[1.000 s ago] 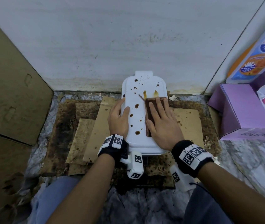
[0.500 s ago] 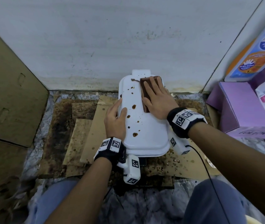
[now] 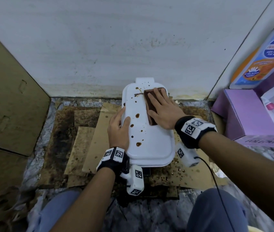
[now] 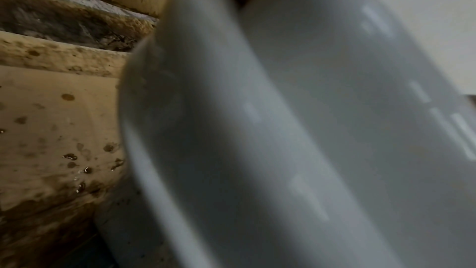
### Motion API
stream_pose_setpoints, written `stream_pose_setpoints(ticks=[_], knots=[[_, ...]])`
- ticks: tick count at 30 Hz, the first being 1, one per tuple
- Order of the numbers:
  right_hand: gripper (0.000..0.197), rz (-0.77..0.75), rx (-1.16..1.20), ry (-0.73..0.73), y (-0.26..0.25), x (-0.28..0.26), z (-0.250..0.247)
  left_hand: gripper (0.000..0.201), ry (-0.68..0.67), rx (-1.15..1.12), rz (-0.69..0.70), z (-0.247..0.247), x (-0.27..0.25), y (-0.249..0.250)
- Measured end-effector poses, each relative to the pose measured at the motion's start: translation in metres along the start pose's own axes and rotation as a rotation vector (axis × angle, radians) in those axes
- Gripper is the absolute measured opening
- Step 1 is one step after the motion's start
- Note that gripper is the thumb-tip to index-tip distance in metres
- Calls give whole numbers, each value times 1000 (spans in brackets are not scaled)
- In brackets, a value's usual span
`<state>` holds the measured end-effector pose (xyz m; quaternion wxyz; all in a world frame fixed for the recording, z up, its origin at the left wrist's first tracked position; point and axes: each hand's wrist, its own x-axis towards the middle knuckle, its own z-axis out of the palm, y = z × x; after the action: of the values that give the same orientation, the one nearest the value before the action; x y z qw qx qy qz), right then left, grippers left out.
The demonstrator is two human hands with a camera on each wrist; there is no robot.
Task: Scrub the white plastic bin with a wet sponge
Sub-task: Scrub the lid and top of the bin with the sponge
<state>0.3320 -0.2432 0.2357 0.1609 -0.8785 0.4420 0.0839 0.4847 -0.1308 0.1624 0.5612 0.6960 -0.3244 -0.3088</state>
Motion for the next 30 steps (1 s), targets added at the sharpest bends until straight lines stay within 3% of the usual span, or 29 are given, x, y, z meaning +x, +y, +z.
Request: stream_pose_setpoints(ticks=[7,17,25,30], knots=[[64,6,2,-7,6,32,-13,54,0,-18,-27,-1,2,-2],[64,-27,18,46,1,-38,21,51,-10,-27,-29,-2,-1,-1],[66,-30,-8,5,12,18,-11,48,-5,-7,-7,-4,-4,1],[65,-20,-22,28,9,15,-10,40,-10,0,-3,-5,-13,4]])
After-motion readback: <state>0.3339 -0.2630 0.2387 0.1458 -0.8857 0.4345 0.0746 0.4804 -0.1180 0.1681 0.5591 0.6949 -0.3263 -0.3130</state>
